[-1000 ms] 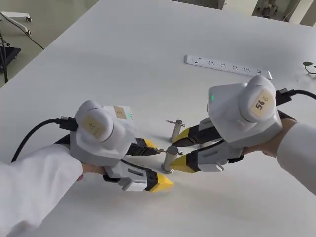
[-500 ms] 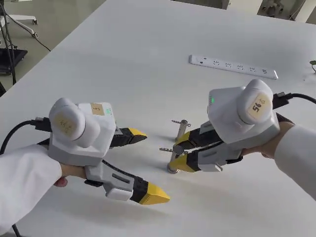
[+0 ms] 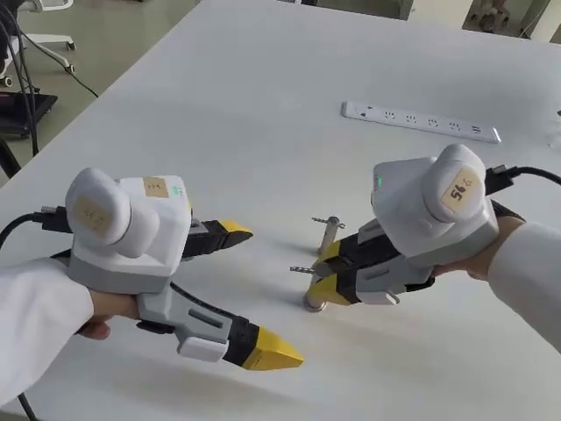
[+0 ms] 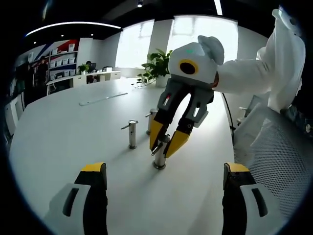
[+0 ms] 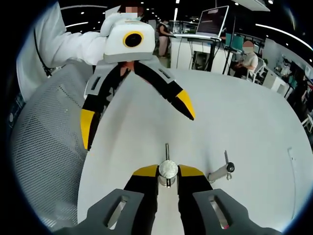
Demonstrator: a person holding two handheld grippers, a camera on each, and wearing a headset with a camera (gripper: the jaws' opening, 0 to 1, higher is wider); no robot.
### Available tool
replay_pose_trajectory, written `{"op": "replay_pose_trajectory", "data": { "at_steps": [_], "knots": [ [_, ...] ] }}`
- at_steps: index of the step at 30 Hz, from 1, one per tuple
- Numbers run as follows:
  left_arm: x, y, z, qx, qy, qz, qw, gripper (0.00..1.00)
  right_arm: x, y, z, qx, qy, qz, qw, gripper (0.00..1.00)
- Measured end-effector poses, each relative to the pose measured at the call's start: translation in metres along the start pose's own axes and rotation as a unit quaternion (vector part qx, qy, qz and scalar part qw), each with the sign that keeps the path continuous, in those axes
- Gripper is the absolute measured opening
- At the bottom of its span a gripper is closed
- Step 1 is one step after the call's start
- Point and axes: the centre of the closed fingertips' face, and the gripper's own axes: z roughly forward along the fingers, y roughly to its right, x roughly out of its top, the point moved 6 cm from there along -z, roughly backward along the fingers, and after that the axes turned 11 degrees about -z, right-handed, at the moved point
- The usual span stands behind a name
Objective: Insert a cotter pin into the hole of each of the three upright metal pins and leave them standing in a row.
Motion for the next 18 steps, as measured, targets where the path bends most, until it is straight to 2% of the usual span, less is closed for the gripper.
{"op": "replay_pose_trajectory", "data": {
  "at_steps": [2,5,8,11,12,15,18],
  "knots": [
    [-0.001,0.0,0.001,0.002,-0.013,-0.006,0.9999,0.99,0.001,-0.002,-0.001,-0.002,-0.007,-0.011,0.9999,0.09],
    [0.0,-0.001,0.001,0.007,-0.011,0.001,0.9999,0.99,0.0,-0.004,-0.003,-0.007,-0.006,-0.021,0.9997,0.08],
    [0.001,-0.001,0.001,0.009,-0.01,-0.006,0.9999,0.99,-0.002,-0.004,-0.014,-0.008,0.002,-0.015,0.9998,0.08],
    [0.0,-0.006,-0.001,0.031,-0.017,-0.005,0.9994,0.99,-0.006,-0.009,-0.031,-0.008,0.009,-0.01,0.9999,0.08],
    [0.0,-0.007,-0.001,0.031,-0.017,-0.004,0.9994,0.99,-0.008,-0.01,-0.035,-0.01,0.01,-0.01,0.9999,0.08],
    [0.004,-0.006,-0.004,0.031,-0.009,-0.009,0.9994,0.99,-0.022,-0.011,-0.048,-0.019,0.01,-0.013,0.9997,0.08],
    [0.008,-0.004,-0.006,0.032,-0.001,-0.012,0.9994,0.99,-0.04,-0.008,-0.065,-0.029,0.003,0.002,0.9996,0.08]
  ]
}}
